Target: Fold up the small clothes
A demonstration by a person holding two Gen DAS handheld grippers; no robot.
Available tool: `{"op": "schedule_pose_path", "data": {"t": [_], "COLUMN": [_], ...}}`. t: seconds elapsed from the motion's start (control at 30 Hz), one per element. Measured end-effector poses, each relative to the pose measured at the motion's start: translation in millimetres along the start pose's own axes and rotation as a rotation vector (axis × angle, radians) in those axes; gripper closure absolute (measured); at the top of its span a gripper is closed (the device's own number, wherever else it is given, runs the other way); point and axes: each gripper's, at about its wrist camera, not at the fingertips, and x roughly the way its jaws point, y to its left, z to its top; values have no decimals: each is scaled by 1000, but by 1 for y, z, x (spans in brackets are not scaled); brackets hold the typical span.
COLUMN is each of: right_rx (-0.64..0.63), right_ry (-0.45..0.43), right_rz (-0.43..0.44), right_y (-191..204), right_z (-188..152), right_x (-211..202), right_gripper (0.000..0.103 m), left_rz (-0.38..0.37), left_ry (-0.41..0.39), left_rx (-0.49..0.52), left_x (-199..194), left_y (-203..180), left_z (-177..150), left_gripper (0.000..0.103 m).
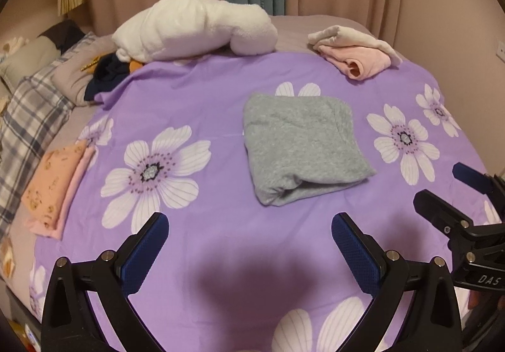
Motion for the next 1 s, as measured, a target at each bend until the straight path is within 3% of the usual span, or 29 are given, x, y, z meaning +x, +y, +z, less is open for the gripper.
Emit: {"op": "schedule_pose_path", "data": {"t": [1.0], "right_rx": [-21], "right_ry": [45], "right_rz": [-4], "right_y": [13], "right_z": [0], "right_x": [15], "right_gripper": [0], "left_rz": [-8], "left_ry": [19], "left_rx": [-27], "left_x": [13], "left_y": [11], "left_z": [2], "left_gripper": [1]}}
